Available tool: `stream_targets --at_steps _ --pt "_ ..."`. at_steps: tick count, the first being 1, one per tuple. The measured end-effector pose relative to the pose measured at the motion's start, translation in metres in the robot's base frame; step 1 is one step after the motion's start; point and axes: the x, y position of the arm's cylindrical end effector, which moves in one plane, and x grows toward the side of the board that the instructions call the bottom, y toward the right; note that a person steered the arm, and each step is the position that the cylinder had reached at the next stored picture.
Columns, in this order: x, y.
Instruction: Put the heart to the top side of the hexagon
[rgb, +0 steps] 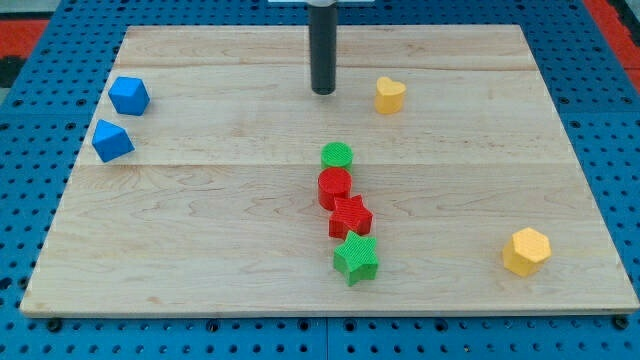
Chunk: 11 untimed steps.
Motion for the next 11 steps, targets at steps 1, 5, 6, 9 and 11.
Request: stream_targets --at_steps 1,5,6,9,11 --pt "0.007 0.074" --pt "0.069 0.146" --pt "0.136 0.164" --pt "0.116 0.098" --pt "0.161 0.138"
